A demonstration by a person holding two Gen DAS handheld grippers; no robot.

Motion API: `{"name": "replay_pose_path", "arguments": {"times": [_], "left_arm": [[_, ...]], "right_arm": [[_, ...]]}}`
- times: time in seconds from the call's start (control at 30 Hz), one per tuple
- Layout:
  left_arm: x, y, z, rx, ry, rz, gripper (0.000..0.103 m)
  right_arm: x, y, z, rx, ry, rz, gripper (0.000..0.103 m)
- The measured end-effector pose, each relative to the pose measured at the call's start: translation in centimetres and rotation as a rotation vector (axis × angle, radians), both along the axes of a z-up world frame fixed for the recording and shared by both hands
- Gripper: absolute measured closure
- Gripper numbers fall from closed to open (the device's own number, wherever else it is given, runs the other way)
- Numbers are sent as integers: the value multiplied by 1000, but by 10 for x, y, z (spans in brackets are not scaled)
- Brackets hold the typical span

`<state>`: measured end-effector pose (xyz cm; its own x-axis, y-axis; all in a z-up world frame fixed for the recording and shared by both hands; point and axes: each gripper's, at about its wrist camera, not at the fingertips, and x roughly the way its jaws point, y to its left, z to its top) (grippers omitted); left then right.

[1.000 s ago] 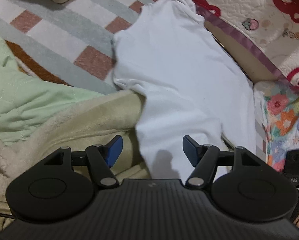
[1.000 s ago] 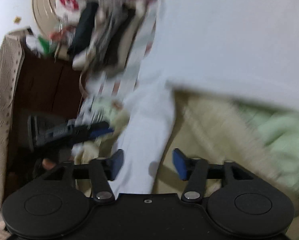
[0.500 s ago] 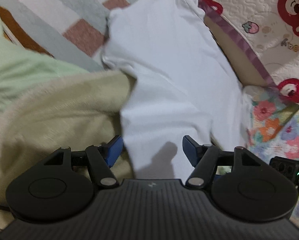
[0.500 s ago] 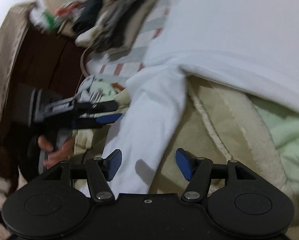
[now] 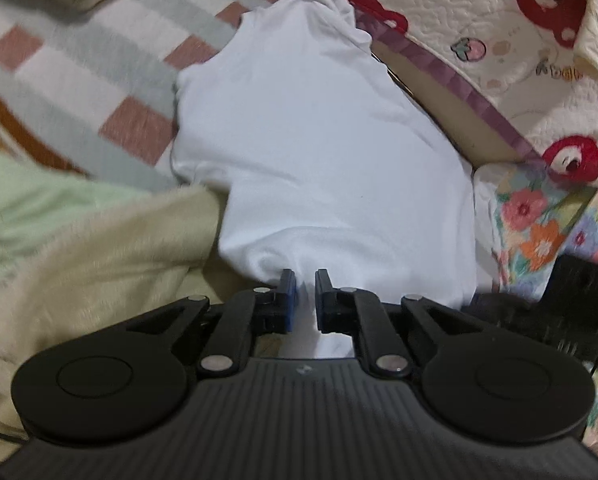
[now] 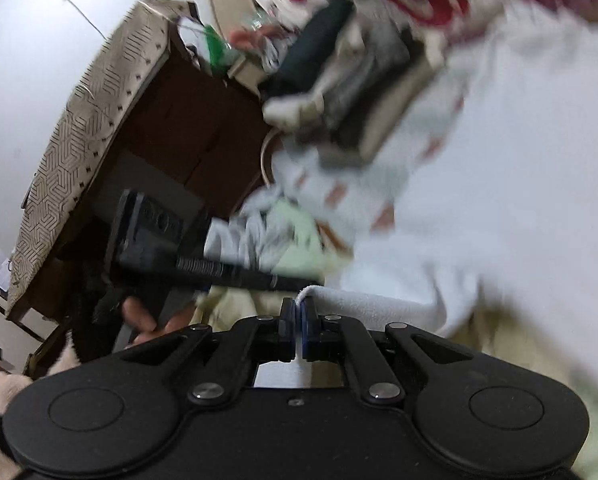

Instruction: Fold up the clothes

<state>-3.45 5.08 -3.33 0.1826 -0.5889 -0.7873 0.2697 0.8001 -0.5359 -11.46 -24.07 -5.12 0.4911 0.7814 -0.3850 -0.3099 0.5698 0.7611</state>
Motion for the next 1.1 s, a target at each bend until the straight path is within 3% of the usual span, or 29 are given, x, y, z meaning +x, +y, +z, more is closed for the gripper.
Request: {"name": "replay_pose_path", "arguments": {"times": [0.1,0.17,0.27,0.33,0.43,0.5,0.57,0.6,0.7,0.87,0.93,1.03,1.1], "left_arm": [[13,-13,38,85,-71,-71,89],[19,-17,70,110,-173,-110,86],[21,-29,111,280,-357,-215,80],[18,-38,123,342,-457,-296,70],[14,-52,120,330,-554,-331,65],[10,-59,109,277,-599,-296,65],[-2,-67,88,246,-637,-208,65],[-7,-71,77,227,-622,-171,65],[-22,-85,48,222,-559,-76,65],[-57,-91,29,339,-548,-97,61],[-65,-86,28,337,-513,-76,61],[-76,-75,31,349,-453,-15,61],[-93,-64,35,342,-419,11,60]], "right_arm": [[29,-9,21,-128,-69,-55,98],[48,-17,26,-200,-94,-102,98],[72,-28,24,-313,-86,-183,98],[81,-29,17,-391,-85,-248,98],[87,-25,8,-520,-51,-405,88],[83,-17,4,-615,-12,-552,67],[51,-17,7,-545,23,-650,66],[34,-14,12,-516,18,-647,64],[-14,8,36,-589,-75,-623,60],[-60,38,72,-709,-211,-526,55],[-69,41,73,-685,-203,-494,54],[-77,41,63,-786,-322,-457,54],[-63,26,50,-752,-327,-452,54]]}}
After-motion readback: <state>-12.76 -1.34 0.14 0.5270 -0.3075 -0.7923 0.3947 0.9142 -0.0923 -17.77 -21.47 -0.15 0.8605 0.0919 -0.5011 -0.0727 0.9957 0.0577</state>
